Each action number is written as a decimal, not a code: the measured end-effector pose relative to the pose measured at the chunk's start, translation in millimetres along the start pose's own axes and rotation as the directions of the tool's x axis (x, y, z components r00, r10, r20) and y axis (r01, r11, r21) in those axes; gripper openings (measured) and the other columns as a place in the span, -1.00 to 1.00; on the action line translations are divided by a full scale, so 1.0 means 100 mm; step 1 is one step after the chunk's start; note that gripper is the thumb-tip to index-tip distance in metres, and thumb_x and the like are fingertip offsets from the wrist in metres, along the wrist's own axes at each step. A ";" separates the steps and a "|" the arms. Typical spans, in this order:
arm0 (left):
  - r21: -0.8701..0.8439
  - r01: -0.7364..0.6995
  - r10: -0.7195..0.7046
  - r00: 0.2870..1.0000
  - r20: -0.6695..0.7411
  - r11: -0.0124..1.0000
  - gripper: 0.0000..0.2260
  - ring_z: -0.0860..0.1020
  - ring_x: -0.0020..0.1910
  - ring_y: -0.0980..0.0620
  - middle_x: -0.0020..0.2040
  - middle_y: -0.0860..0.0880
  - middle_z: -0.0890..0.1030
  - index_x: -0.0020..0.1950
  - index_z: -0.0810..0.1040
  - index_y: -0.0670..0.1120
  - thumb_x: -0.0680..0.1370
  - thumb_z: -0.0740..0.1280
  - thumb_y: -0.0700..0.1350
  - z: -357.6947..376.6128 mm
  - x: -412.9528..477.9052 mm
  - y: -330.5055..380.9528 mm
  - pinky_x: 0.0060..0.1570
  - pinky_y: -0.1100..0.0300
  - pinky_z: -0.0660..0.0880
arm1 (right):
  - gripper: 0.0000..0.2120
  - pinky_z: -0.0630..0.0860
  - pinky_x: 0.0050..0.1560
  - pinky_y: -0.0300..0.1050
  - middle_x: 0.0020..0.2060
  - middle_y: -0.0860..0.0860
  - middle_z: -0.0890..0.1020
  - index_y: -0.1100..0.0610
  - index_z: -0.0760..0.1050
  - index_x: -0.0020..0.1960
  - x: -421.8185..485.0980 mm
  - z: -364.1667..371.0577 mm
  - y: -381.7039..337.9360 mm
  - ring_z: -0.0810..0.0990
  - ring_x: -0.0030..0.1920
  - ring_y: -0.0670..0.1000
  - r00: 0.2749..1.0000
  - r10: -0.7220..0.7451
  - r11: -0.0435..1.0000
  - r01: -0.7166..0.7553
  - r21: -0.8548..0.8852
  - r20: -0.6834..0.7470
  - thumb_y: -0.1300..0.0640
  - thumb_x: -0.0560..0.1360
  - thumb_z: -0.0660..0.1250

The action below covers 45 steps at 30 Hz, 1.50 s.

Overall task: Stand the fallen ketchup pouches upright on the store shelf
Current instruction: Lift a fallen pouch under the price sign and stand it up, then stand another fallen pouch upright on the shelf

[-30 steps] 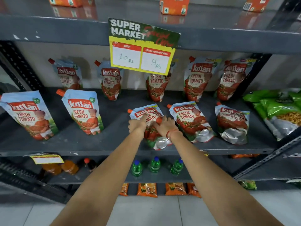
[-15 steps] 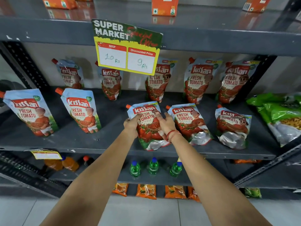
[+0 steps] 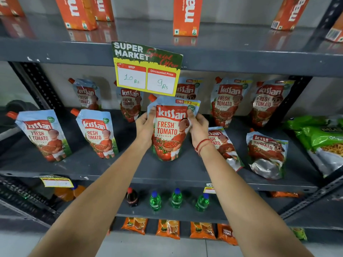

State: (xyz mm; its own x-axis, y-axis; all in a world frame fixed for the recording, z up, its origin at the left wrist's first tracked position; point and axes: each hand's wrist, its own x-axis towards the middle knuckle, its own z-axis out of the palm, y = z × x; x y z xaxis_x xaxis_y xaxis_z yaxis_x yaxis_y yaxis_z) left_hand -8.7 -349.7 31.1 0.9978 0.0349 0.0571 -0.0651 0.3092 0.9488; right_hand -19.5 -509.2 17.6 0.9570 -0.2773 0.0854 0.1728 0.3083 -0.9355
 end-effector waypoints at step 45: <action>0.120 0.568 -0.571 0.821 -0.009 0.814 -0.53 0.62 0.02 -0.14 0.16 -0.21 0.62 0.32 0.42 -0.16 0.52 0.29 0.10 1.48 -0.22 -0.99 -0.07 0.03 0.57 | -0.81 0.62 -0.29 -0.10 -0.14 0.15 0.62 0.07 0.43 -0.27 0.08 -1.49 -0.16 0.65 -0.24 0.06 0.857 0.268 0.932 -0.347 -0.108 -0.441 0.11 0.46 0.40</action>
State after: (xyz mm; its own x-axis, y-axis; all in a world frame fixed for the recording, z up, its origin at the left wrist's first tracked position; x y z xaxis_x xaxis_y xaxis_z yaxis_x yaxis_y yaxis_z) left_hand -21.7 -521.7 -18.2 0.8558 -0.1400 -0.4980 0.5158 0.1571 0.8422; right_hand -49.8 -652.1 -18.2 0.7634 -0.5559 -0.3289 -0.1963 0.2854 -0.9381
